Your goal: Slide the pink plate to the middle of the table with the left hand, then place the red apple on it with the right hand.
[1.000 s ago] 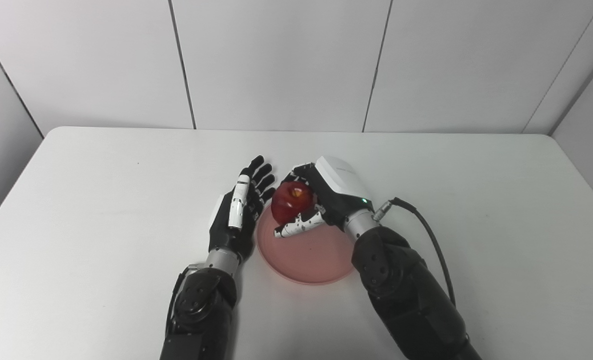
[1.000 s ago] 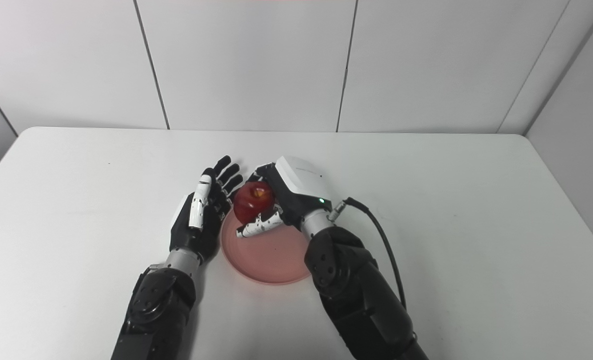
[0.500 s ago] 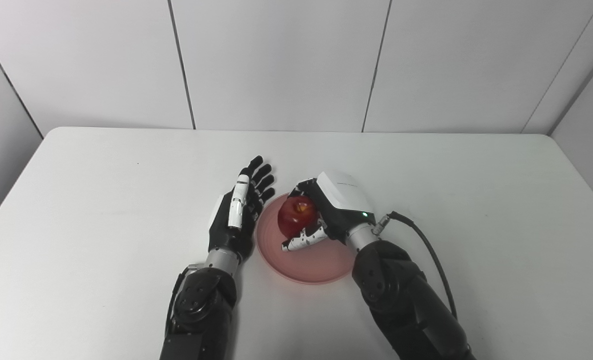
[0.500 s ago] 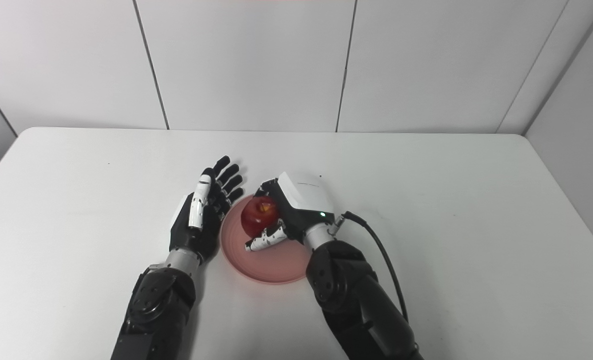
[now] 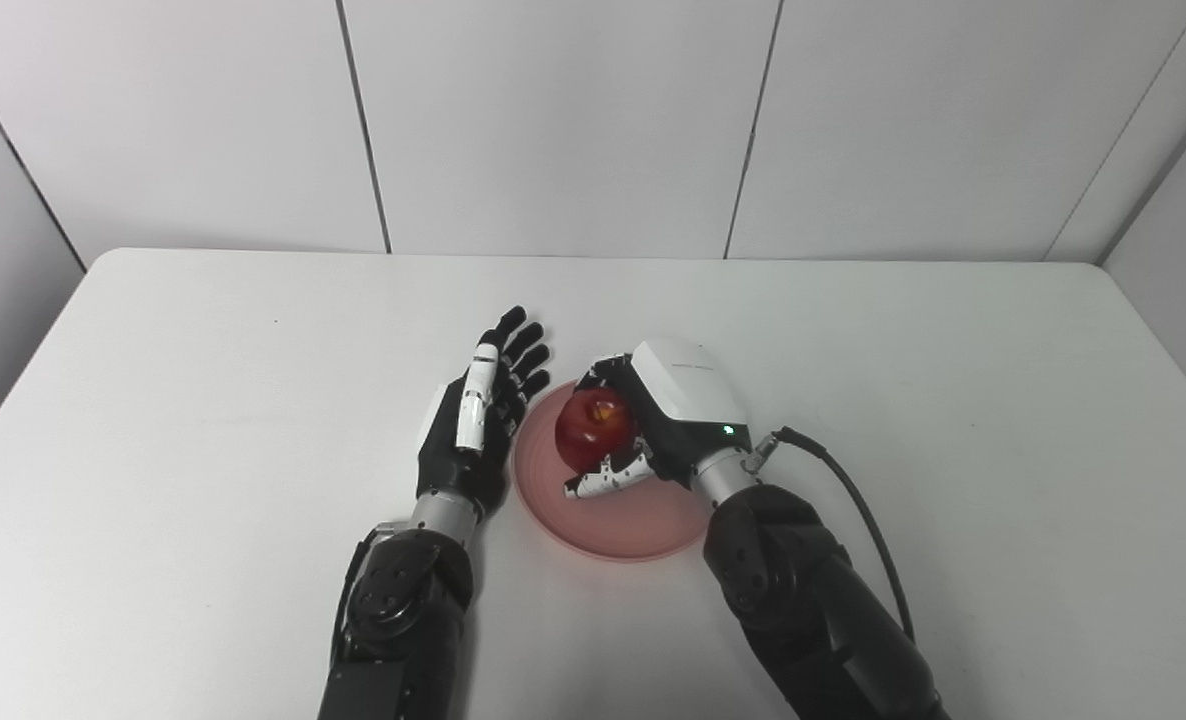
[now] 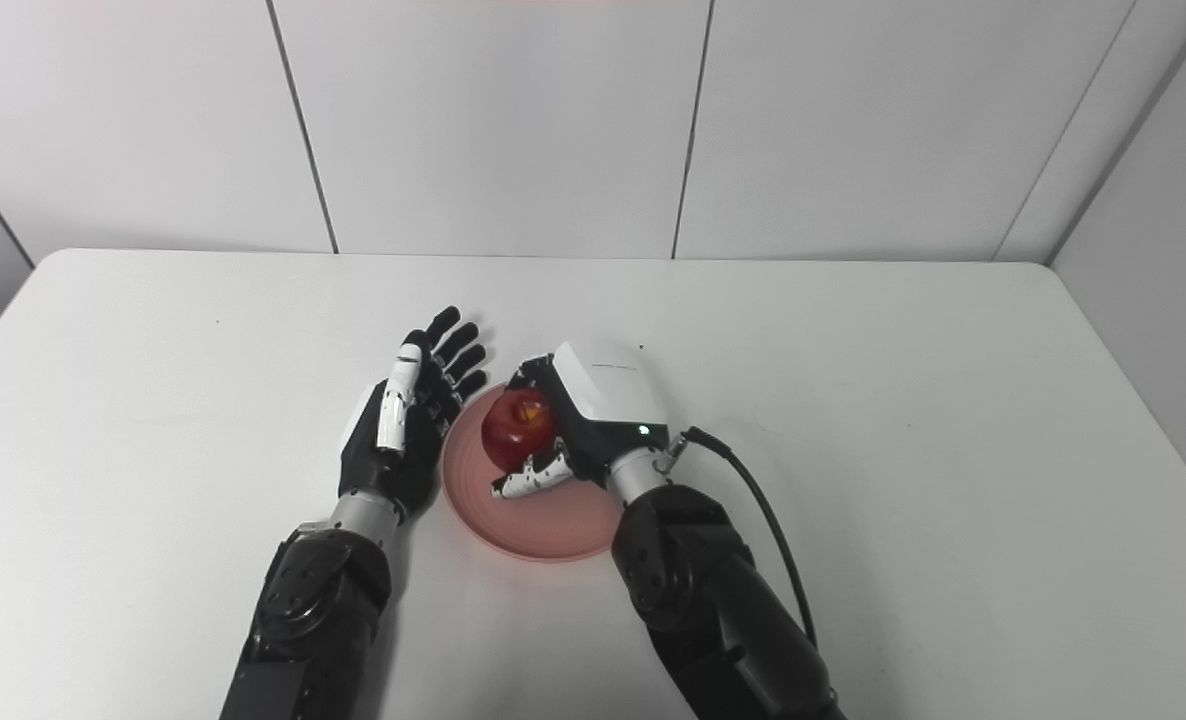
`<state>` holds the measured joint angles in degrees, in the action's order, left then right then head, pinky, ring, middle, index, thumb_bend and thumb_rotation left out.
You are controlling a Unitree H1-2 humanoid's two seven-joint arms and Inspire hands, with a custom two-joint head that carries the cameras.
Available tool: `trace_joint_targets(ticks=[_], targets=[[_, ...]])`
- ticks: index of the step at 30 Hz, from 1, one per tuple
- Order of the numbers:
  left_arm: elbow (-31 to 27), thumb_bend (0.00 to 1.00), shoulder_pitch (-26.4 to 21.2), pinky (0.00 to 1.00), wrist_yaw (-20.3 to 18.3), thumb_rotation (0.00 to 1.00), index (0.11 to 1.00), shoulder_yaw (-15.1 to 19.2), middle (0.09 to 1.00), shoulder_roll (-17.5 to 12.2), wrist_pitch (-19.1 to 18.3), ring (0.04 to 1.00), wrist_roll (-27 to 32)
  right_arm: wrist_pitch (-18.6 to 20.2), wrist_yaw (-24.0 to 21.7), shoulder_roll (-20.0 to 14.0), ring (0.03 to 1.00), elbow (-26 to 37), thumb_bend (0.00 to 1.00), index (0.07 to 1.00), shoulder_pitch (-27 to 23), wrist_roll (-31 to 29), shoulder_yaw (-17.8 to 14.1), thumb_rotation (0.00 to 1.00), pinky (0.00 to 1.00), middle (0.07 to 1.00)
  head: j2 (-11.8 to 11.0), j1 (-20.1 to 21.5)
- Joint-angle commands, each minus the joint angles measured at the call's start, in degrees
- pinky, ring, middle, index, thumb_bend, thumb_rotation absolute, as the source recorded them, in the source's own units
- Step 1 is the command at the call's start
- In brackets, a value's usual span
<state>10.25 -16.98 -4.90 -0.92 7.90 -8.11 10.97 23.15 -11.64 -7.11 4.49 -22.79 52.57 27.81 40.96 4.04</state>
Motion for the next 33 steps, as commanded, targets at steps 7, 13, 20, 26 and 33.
trace_joint_targets(ticks=[7,13,20,26,33], targets=[[-0.2,0.36,0.3,0.92,-0.1,1.00,0.906,0.3,0.924,0.1,-0.7,0.925,0.3,1.3,-2.3,0.0,0.355,1.1,0.75,0.568,-0.5,1.7,-0.6,0.27,0.24,0.467,0.0,0.2],[0.0,0.36,0.4,0.92,-0.2,1.00,0.909,0.2,0.924,0.0,-0.3,0.924,0.2,1.7,-4.7,-0.4,0.453,3.3,0.97,0.710,-0.1,2.8,-0.7,0.42,0.31,0.568,0.1,0.3],[0.0,0.36,0.4,0.91,0.1,1.00,0.906,0.3,0.919,0.0,-0.5,0.918,0.0,1.0,-7.1,-1.2,0.738,5.9,1.00,0.804,0.6,3.3,-1.7,0.49,0.62,0.789,0.1,0.4],[-0.1,0.35,0.4,0.90,0.0,1.00,0.906,0.4,0.919,0.0,-0.5,0.917,0.1,0.0,-7.7,-1.8,0.809,8.0,1.00,0.841,0.8,3.9,-2.4,0.54,0.76,0.829,0.2,0.4],[0.0,0.35,0.5,0.90,-0.2,1.00,0.909,0.4,0.920,-0.2,-0.2,0.916,0.1,0.4,-8.3,-1.8,0.860,10.5,1.00,0.888,0.8,4.1,-3.5,0.58,0.85,0.874,0.0,0.6]])
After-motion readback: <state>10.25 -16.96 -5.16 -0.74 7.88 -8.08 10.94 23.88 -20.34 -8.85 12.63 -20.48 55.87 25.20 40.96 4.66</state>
